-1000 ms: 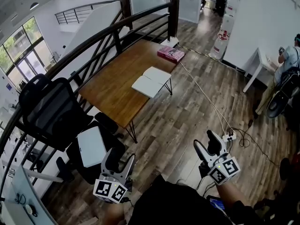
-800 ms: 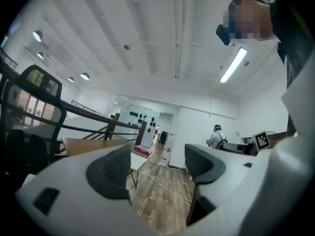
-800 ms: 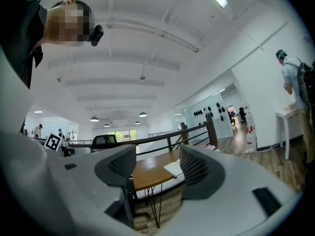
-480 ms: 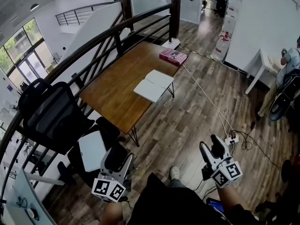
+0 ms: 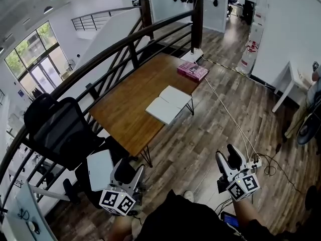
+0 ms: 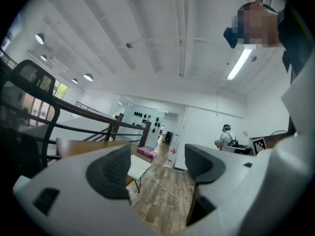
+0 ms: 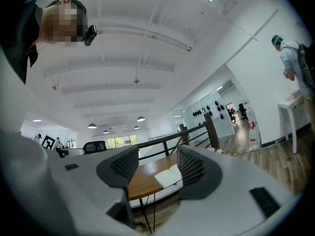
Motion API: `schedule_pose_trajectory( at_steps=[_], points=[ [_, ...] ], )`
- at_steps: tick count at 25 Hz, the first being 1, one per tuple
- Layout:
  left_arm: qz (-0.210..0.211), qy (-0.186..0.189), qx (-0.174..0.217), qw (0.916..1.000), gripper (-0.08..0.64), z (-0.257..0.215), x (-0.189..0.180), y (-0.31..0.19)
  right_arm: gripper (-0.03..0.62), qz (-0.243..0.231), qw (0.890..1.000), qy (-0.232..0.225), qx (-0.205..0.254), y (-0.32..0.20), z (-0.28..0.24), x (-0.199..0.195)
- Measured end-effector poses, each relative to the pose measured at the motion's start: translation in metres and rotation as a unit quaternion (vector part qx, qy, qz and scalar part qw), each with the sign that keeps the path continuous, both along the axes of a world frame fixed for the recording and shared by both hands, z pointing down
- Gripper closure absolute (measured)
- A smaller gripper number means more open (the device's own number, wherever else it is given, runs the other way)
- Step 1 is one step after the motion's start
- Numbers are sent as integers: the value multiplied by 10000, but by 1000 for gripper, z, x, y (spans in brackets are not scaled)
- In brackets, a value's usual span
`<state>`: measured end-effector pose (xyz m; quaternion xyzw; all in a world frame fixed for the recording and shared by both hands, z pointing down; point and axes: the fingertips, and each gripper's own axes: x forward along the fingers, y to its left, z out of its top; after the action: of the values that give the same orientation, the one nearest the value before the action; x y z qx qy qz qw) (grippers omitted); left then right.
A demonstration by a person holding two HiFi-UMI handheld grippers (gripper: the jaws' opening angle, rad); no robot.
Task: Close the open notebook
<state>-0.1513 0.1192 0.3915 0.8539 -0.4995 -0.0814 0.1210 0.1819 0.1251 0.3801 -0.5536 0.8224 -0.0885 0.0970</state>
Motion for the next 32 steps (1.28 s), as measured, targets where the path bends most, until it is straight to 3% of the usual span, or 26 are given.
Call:
schedule_pose_trajectory(
  at_steps=[8,12,16,23,32],
  points=[
    [-141,-172,-56,9997,212,3,39,-36,362,303,9993,-205,-119,-30,14,74],
    [-247,-265,-107,9993,212,10,52,-50,367,292,9994,-158,-106,-39,19,93],
    [-284,-131,-277,9991,213,13,70,-58,372,218,9995,-191,-149,-51,23,107],
    [-190,-138,-545,9982,215,33,82,-68,385,109,9990,-308,-316,-71,38,106],
    [-45,-29,-684,9976,224,57,80,-123,392,93,9986,-65,-510,-119,45,88]
  ],
)
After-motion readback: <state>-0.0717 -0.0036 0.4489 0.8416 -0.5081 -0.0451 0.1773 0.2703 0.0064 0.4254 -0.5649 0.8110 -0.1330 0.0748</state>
